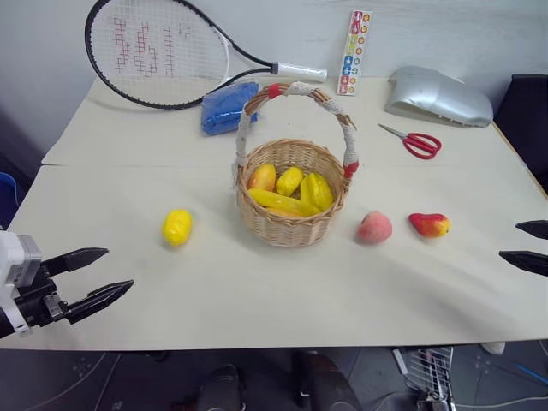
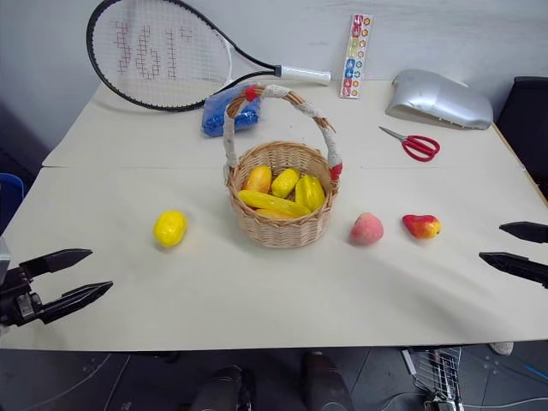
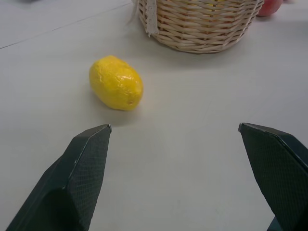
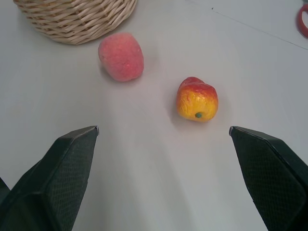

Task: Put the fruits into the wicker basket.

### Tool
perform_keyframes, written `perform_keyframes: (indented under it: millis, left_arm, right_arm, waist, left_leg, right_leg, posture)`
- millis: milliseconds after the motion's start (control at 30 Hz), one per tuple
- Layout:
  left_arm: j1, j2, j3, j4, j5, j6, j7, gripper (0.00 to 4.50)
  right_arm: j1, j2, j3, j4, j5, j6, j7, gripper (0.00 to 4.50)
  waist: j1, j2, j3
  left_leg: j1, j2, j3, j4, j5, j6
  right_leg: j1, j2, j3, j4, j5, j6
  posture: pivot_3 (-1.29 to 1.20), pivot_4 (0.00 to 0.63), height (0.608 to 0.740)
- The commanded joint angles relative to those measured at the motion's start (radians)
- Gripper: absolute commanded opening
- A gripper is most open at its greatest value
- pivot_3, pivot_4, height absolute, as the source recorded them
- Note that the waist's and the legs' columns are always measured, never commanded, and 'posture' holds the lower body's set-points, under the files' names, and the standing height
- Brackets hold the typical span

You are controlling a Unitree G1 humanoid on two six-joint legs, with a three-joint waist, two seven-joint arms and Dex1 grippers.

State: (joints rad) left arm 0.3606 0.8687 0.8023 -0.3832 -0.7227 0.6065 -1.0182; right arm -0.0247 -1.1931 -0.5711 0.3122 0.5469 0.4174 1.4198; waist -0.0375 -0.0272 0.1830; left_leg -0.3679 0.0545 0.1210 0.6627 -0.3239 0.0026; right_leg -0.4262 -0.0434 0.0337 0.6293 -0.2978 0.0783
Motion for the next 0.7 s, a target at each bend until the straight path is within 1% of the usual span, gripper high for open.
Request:
perform_keyframes:
  millis: [33,167,467,700]
  left_arm:
    - [0.004,0.000,0.032,-0.026,-0.030,0.010,-0.004,4.47]
    - [0.001,0.005,0.024,-0.033,-0.014,0.021,0.023,4.47]
    - [-0.013,0.028,-0.002,-0.023,0.005,0.017,0.021,4.47]
    - [-0.044,0.023,-0.044,-0.011,0.032,0.010,0.034,4.47]
  right_arm:
    - [-0.007,0.005,-0.005,-0.030,-0.002,-0.006,-0.003,4.50]
    - [-0.001,0.012,-0.002,-0.039,-0.002,-0.007,-0.009,4.50]
    - [0.030,0.035,-0.011,-0.056,-0.024,-0.031,-0.035,4.50]
    - [0.037,0.043,-0.007,-0.054,-0.031,-0.042,-0.067,4.50]
  waist:
    - [0.000,0.000,0.000]
    - [0.001,0.000,0.000]
    - [0.001,0.000,0.000]
    - [0.001,0.001,0.000]
  left_leg:
    - [0.000,0.000,0.000,0.000,0.000,0.000]
    - [0.000,0.000,0.000,0.000,0.000,0.000]
    - [0.000,0.000,0.000,0.000,0.000,0.000]
    - [0.000,0.000,0.000,0.000,0.000,0.000]
  right_leg:
    - [0.000,0.000,0.000,0.000,0.000,0.000]
    - [0.000,0.000,0.000,0.000,0.000,0.000]
    - [0.000,0.000,0.000,0.000,0.000,0.000]
    - [0.000,0.000,0.000,0.000,0.000,0.000]
  posture:
    - [0.00,0.150,0.740]
    - [0.00,0.150,0.740]
    - [0.00,0.150,0.740]
    - [0.00,0.150,0.740]
